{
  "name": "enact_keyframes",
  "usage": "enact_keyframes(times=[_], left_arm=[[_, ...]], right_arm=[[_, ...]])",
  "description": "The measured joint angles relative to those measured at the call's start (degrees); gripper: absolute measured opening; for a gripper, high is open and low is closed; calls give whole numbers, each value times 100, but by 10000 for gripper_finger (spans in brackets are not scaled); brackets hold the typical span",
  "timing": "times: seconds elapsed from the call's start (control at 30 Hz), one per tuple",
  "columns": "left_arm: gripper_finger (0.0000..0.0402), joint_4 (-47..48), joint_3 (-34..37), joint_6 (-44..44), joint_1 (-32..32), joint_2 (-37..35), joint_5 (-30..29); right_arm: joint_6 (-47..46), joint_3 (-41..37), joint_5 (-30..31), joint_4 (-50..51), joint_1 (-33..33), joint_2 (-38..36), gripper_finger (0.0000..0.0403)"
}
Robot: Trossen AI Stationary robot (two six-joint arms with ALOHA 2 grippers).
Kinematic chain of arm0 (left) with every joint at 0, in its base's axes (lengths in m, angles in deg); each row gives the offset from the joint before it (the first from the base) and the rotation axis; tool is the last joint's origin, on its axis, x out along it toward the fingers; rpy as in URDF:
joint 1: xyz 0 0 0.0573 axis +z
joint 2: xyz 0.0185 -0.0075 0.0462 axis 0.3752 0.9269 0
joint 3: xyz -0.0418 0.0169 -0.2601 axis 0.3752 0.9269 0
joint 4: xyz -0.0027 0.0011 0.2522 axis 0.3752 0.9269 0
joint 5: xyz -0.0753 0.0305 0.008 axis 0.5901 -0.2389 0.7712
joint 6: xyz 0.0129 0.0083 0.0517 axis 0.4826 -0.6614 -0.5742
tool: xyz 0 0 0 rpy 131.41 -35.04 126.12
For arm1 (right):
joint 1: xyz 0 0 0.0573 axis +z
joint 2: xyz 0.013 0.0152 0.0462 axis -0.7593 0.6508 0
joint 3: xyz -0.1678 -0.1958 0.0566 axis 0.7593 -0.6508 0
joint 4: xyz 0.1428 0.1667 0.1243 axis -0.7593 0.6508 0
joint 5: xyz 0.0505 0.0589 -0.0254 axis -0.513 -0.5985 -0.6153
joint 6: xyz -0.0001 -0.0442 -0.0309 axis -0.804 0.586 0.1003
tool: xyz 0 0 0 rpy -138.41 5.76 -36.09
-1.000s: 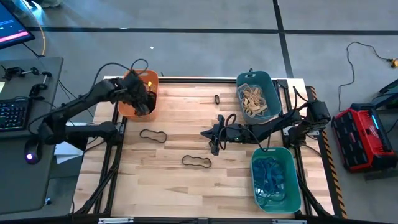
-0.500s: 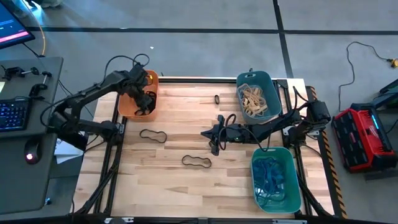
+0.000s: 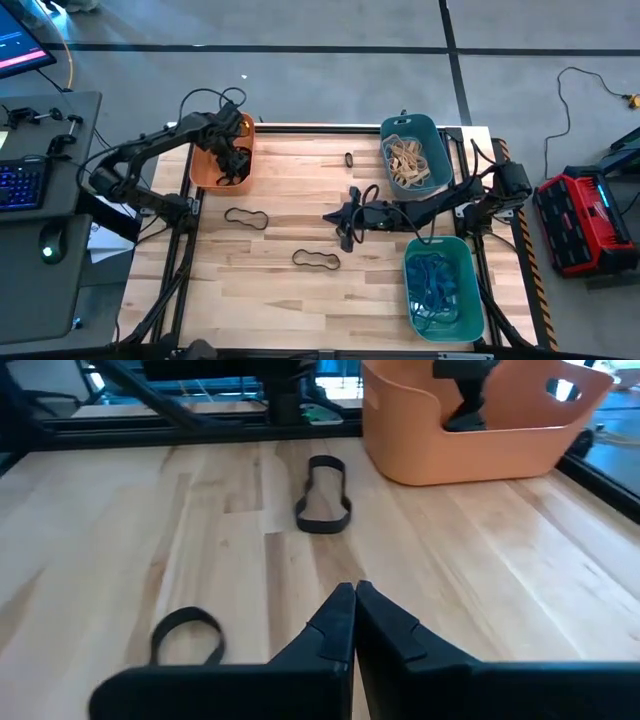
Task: Sort rubber bands into baskets
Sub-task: Put the black rubber band into the orange bin
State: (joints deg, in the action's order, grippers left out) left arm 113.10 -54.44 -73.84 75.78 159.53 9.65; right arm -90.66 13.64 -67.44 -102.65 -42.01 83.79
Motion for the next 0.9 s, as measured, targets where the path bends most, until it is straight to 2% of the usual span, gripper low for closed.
enact_keyframes(times=[0.2, 0.37, 0.5, 0.6, 0.73, 0.9], left_arm=[[115, -73, 0, -2, -210, -355, 30], [140, -348, 60, 92, -536, -880, 278], [142, -990, 389, 127, -905, -1453, 604], [143, -1347, 591, 297, -1259, -1884, 699], [143, -1672, 807, 502, -1810, -2412, 707], [143, -2250, 1071, 526, -2547, -2968, 710]], right_arm=[[0, -1, 274, 91, 205, 0, 17], [2, 146, 835, 667, 478, 0, 89], [-125, 321, 1148, 1197, 679, 0, 153], [-499, 483, 1198, 1715, 808, 0, 185], [-990, 550, 1237, 2324, 1011, 0, 204], [-1498, 530, 1327, 3035, 1210, 0, 206]])
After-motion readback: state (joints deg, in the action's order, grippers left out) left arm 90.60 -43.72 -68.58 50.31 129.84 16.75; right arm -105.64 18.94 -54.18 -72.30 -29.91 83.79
